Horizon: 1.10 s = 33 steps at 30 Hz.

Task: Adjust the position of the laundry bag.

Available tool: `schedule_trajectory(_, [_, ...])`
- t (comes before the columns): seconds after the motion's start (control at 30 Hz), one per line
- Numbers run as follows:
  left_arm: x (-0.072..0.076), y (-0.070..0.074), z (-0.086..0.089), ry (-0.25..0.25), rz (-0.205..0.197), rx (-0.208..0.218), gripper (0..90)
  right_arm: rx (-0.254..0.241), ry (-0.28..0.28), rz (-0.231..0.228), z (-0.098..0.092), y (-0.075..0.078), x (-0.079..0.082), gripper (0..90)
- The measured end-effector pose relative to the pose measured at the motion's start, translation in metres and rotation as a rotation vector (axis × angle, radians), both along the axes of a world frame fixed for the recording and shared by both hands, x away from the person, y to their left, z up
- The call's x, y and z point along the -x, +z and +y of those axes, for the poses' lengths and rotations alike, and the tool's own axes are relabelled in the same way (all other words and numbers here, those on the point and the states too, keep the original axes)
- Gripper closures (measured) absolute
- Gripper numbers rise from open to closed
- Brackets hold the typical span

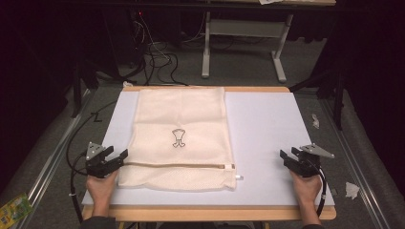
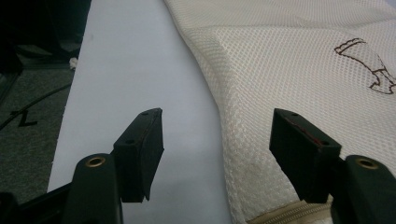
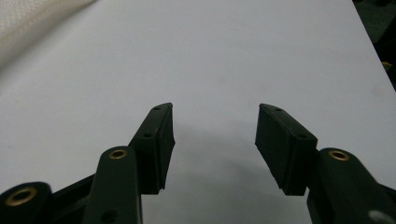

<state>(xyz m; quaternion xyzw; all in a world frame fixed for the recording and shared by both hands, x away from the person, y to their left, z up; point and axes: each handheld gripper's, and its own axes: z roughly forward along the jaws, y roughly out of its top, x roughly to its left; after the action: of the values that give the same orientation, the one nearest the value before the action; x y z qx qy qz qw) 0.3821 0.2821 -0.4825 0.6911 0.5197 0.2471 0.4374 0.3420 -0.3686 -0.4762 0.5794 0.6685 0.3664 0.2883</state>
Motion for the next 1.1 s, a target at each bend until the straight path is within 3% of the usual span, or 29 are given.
schedule_trajectory(0.2, [-0.001, 0.0, 0.001, -0.001, 0.005, 0.006, 35.1, -0.001, -0.003, 0.006, 0.0, 0.0, -0.001, 47.3])
schedule_trajectory(0.33, [-0.004, 0.0, 0.001, -0.016, 0.036, 0.008, 34.0, -0.021, -0.005, 0.021, -0.002, 0.0, -0.002, 48.3])
schedule_trajectory(0.4, [-0.004, 0.0, 0.001, 0.002, 0.037, 0.007, 34.1, -0.024, -0.004, 0.023, -0.003, 0.0, -0.003, 48.6])
schedule_trajectory(0.53, [-0.006, 0.0, 0.005, 0.024, 0.052, 0.041, 31.2, -0.019, -0.012, 0.015, -0.003, 0.001, -0.002, 51.7])
schedule_trajectory(0.67, [-0.008, 0.002, 0.009, 0.021, 0.063, 0.073, 30.9, -0.059, -0.009, 0.017, -0.002, 0.003, -0.005, 51.7])
schedule_trajectory(0.9, [-0.009, 0.01, 0.005, -0.033, 0.074, 0.025, 35.3, -0.073, 0.042, 0.047, 0.013, 0.004, -0.013, 52.5])
schedule_trajectory(1.0, [-0.013, 0.013, 0.003, -0.05, 0.107, 0.027, 36.3, -0.096, 0.064, 0.062, 0.021, 0.005, -0.017, 52.7])
schedule_trajectory(1.1, [-0.017, 0.019, -0.005, -0.073, 0.119, -0.009, 37.5, -0.096, 0.104, 0.073, 0.031, 0.007, -0.021, 53.9])
